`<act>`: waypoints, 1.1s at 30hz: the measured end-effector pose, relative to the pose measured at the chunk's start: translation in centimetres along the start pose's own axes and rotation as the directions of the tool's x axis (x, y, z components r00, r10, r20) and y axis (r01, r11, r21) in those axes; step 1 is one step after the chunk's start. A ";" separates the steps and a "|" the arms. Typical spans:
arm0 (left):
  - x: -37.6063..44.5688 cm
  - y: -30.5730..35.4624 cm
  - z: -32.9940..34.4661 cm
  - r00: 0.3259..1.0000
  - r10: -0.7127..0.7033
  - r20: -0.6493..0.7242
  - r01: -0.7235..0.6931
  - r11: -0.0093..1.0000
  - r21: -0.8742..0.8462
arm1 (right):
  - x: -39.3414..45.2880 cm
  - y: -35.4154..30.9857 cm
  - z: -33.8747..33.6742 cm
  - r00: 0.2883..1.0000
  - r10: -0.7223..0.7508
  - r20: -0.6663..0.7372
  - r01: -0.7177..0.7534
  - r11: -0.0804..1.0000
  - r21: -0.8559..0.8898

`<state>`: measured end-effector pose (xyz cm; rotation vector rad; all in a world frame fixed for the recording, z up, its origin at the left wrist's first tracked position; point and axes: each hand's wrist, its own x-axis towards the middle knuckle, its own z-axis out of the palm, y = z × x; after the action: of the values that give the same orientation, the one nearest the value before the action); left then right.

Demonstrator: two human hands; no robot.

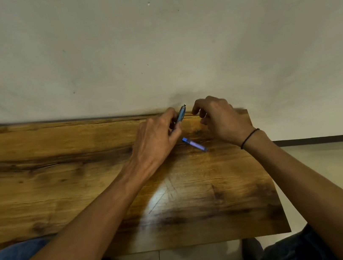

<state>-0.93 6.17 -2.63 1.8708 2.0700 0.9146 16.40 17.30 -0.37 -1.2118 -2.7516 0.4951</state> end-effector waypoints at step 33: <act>-0.1 0.1 0.2 1.000 0.008 0.027 -0.009 1.000 0.028 | 0.2 -2.1 -3.5 0.970 -0.069 -0.232 0.205 0.745 0.635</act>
<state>-0.68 6.14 -2.76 1.8964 2.0714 0.8615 15.53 16.97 3.62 -0.8087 -2.1578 1.1349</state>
